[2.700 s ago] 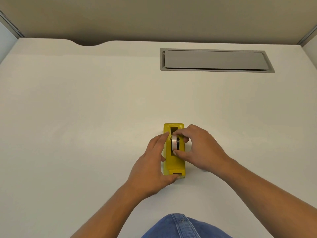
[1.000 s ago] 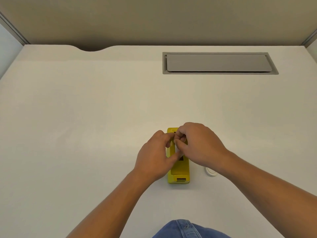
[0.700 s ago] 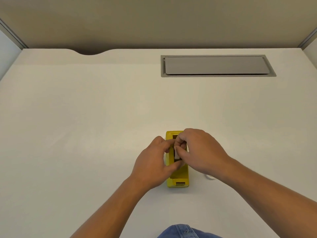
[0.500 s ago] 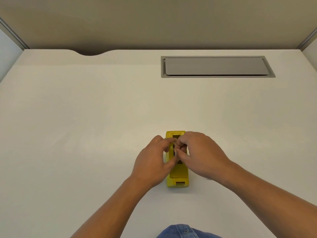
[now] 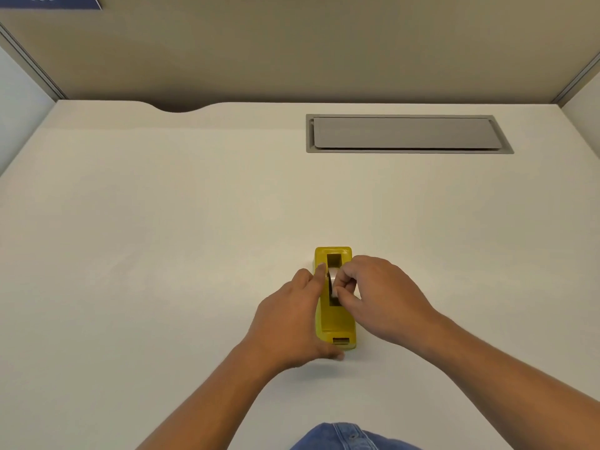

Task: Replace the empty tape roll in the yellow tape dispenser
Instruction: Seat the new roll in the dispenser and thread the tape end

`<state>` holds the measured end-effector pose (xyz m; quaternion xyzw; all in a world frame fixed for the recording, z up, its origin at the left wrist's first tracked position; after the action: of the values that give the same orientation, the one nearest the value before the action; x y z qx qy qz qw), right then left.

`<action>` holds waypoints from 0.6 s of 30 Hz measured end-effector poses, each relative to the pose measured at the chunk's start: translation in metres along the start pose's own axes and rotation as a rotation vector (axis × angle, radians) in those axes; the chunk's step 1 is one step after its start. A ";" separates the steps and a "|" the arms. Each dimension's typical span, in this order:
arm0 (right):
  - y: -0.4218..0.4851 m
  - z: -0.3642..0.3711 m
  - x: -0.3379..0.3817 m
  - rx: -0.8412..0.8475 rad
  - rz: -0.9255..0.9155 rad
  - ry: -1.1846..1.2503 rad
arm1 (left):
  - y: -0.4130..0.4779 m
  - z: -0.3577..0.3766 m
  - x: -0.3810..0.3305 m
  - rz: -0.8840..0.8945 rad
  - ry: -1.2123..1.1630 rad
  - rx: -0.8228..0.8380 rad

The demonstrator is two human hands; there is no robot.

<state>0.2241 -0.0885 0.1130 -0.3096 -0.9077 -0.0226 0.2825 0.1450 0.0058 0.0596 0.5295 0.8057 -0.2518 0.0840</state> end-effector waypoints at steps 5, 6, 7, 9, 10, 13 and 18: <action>-0.005 0.002 0.000 -0.013 0.003 -0.010 | -0.006 0.002 -0.001 -0.024 -0.081 -0.043; -0.006 0.002 0.000 -0.015 0.001 -0.012 | -0.007 0.002 -0.002 -0.021 -0.094 -0.047; -0.006 0.003 0.000 -0.013 -0.001 -0.011 | -0.009 0.001 -0.003 -0.020 -0.100 -0.052; -0.007 0.006 -0.003 0.006 0.011 0.008 | -0.010 0.000 -0.003 -0.028 -0.097 -0.063; -0.007 0.008 -0.005 0.018 0.023 0.027 | -0.010 -0.001 -0.003 -0.034 -0.094 -0.066; -0.009 0.012 -0.009 0.020 0.039 0.074 | -0.010 0.000 -0.003 -0.049 -0.094 -0.063; -0.015 0.012 -0.011 -0.042 0.042 0.129 | -0.009 0.003 -0.002 -0.115 -0.086 -0.068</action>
<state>0.2167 -0.1036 0.0997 -0.3321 -0.8803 -0.0555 0.3343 0.1371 -0.0002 0.0613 0.4680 0.8385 -0.2509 0.1220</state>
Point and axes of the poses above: each hand's wrist, its own y-axis towards the middle knuckle, its own z-axis out of the palm, x = y × z, the point moved 7 cm from there along y, towards the middle knuckle, and after that the axes turned 12 degrees about -z, right-handed, at the moved point
